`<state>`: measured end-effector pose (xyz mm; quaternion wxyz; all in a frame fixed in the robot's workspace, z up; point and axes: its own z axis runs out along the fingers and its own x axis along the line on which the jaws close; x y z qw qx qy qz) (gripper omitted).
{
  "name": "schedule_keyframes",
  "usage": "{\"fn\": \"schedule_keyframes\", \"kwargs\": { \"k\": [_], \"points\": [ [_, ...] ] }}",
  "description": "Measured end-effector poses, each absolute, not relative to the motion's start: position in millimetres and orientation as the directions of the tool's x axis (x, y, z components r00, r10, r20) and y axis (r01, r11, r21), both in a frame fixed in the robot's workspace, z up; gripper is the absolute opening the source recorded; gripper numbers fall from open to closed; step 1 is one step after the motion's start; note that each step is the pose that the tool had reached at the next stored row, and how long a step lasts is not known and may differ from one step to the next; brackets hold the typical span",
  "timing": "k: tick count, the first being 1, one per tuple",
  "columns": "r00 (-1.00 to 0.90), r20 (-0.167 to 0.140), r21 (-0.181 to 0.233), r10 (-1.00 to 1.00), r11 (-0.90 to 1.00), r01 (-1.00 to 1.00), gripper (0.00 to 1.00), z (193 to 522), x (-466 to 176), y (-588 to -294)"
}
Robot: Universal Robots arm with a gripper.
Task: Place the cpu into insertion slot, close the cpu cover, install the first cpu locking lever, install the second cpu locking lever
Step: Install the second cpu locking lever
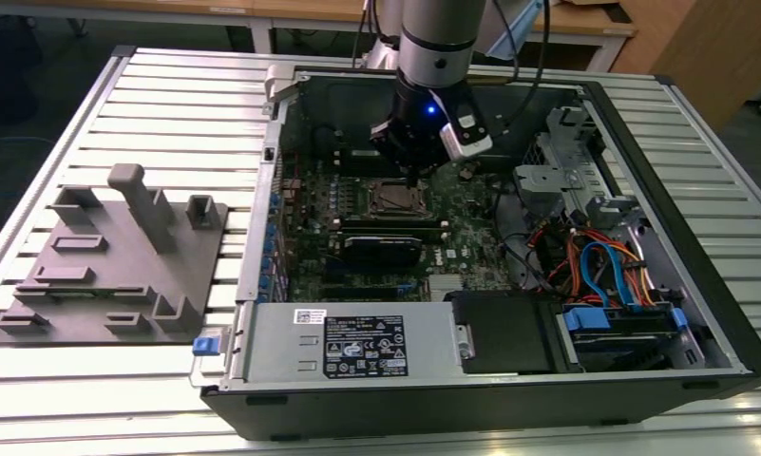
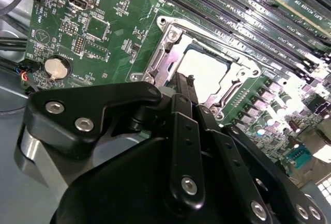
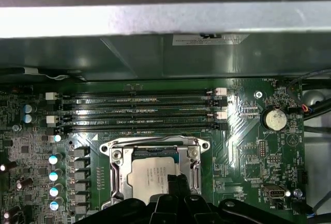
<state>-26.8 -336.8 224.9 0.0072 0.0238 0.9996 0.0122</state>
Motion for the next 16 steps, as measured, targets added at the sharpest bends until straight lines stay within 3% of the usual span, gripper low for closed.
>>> {"fn": "schedule_keyframes", "kwargs": {
  "k": [16],
  "points": [
    [-0.999, -0.014, 0.025, 0.048, 0.999, 0.047, 0.10, 233.7, -26.9, -337.3]
  ]
}}
